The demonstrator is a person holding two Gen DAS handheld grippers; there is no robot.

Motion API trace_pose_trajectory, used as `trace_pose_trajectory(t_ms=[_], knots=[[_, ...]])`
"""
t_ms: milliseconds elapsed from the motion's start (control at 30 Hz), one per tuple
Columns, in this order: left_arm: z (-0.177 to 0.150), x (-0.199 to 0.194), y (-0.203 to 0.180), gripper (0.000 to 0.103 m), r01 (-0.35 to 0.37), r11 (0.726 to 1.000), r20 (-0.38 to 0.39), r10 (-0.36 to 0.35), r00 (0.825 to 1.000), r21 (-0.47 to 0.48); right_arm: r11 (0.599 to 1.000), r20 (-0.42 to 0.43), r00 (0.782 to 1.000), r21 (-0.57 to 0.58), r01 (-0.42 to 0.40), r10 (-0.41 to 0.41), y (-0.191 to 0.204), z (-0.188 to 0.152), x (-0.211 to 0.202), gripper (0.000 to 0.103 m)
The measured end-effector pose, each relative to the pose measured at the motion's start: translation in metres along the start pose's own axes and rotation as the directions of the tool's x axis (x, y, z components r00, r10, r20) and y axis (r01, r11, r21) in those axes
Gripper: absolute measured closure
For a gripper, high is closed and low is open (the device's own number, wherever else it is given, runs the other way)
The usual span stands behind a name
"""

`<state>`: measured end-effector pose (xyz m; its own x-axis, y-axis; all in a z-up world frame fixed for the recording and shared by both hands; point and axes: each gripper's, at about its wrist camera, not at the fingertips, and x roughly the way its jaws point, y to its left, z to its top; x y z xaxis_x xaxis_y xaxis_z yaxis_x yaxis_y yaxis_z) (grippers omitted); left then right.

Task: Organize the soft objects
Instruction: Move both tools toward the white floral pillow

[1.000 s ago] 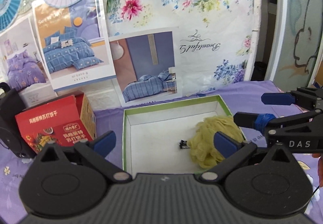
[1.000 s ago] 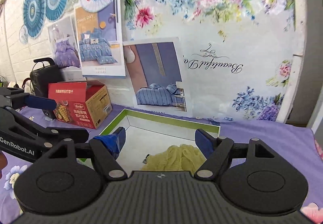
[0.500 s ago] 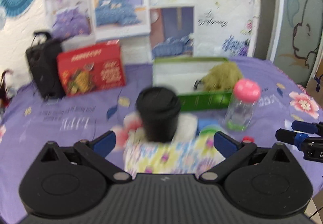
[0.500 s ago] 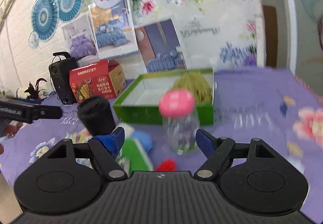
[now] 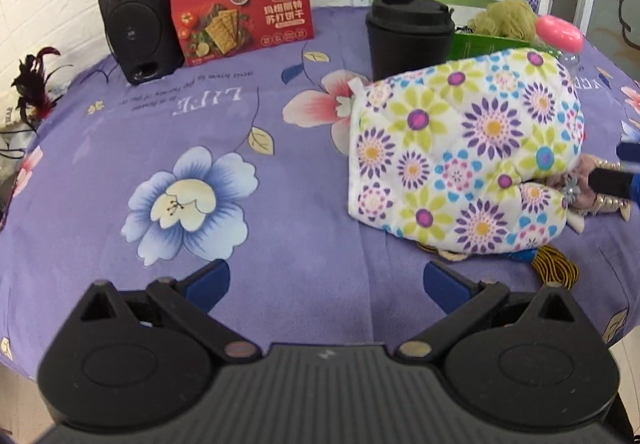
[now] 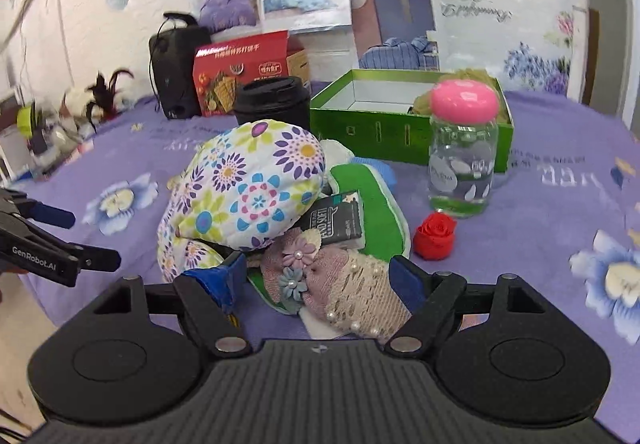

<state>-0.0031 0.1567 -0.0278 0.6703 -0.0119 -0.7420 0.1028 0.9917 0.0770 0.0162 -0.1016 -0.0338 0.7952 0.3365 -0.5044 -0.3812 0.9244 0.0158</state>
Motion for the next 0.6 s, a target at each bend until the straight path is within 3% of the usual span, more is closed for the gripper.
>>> trace_pose_trajectory(t_ms=[67, 233, 400, 600], knots=[[0.001, 0.005, -0.002, 0.000, 0.031, 1.000, -0.010, -0.031, 0.999, 0.004, 0.999, -0.010, 0.999, -0.002, -0.042, 0.042, -0.007, 0.010, 0.003, 0.038], [0.005, 0.017, -0.005, 0.000, 0.071, 0.997, -0.032, -0.072, 0.997, -0.037, 0.974, 0.002, 0.985, 0.151, -0.168, 0.170, -0.024, 0.034, 0.024, 0.038], [0.008, 0.015, 0.004, 0.000, 0.017, 0.999, -0.020, -0.017, 1.000, -0.036, 0.985, -0.006, 0.987, 0.065, -0.157, 0.158, -0.001, 0.048, 0.040, 0.038], [0.008, 0.013, 0.024, 0.000, -0.031, 0.995, -0.018, 0.030, 0.999, -0.090, 0.973, -0.032, 0.973, -0.019, -0.229, 0.229, 0.032, 0.051, 0.027, 0.037]])
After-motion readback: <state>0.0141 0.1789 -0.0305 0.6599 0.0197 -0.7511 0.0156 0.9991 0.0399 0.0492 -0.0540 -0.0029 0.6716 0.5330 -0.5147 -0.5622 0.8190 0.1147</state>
